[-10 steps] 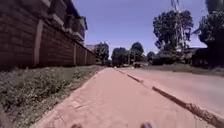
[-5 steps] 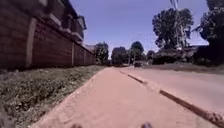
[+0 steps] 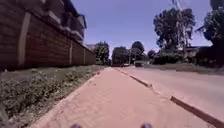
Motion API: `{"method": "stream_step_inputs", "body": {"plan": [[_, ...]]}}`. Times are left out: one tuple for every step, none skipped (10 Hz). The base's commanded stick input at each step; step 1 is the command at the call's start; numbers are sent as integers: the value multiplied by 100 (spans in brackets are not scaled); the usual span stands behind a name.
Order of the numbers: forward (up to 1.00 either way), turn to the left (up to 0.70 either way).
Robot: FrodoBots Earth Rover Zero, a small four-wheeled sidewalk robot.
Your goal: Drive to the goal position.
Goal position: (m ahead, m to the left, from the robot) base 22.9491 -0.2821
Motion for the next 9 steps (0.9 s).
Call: {"method": "stream_step_inputs", "body": {"plan": [[85,0],[85,0],[85,0],[85,0],[85,0],[85,0],[85,0],[85,0],[85,0]]}}
